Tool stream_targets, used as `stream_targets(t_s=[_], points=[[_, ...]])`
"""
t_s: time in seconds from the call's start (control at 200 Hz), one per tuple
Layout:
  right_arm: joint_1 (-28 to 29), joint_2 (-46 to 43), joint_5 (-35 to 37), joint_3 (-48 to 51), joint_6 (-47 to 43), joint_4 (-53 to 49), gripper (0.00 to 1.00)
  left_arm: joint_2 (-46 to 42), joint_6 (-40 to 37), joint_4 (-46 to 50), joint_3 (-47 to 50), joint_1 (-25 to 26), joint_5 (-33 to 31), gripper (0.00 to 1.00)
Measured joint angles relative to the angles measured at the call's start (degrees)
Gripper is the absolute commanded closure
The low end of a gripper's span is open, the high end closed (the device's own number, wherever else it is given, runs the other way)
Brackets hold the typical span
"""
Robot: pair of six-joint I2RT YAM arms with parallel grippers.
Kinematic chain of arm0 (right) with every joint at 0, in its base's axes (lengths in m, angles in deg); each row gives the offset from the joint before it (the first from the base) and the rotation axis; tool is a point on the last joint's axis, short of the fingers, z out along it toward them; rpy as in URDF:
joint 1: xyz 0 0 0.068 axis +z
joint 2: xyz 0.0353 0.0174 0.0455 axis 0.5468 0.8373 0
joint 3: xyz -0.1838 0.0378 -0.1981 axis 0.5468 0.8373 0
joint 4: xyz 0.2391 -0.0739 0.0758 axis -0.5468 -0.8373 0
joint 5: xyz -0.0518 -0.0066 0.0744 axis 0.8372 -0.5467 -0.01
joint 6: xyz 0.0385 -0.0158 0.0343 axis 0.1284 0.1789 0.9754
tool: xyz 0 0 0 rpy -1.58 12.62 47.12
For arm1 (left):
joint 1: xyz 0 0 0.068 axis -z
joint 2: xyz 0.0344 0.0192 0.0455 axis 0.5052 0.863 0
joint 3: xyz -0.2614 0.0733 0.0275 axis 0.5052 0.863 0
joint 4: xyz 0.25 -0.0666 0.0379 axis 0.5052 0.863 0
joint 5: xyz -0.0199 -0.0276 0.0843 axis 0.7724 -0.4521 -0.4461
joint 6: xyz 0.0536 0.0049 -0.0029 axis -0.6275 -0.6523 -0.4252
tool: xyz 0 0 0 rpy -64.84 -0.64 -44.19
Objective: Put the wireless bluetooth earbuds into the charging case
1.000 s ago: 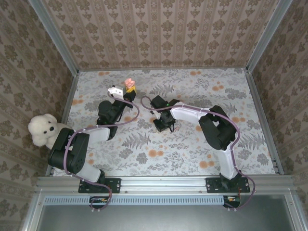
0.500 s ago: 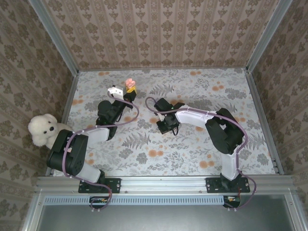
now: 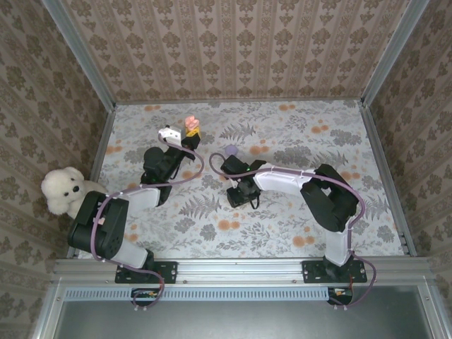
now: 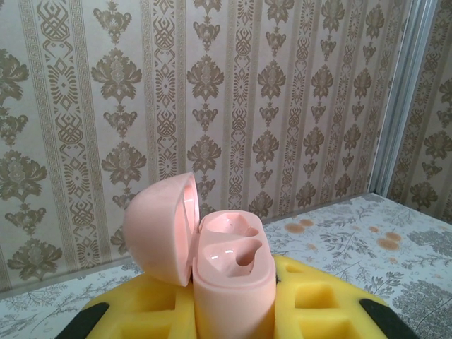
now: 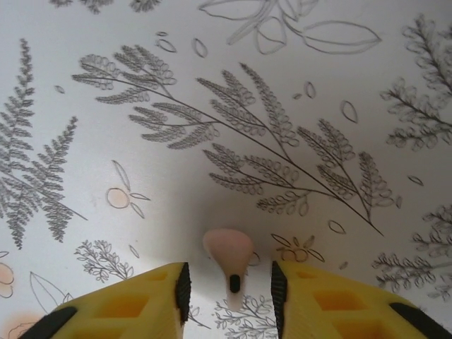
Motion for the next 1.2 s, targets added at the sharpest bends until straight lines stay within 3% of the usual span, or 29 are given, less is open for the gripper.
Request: stream_targets(t_s=[0.255,0.76,1.2], points=[[-0.04,0.04,1.68,-6.14,2.71,-4.63,0.52,-0.92,0.0,0.37,0.04,0.0,0.0,1.0],[0.04,5.66,1.81,-10.99,1.75,-9.44,0.54,-1.11,0.0,0.39,0.39,0.0,-0.02,1.0],[2.51,11.28,6.08,-17.18,1.62,-14.64,0.57,-1.11,0.0,0.39,0.61,0.0,-0.02,1.0]])
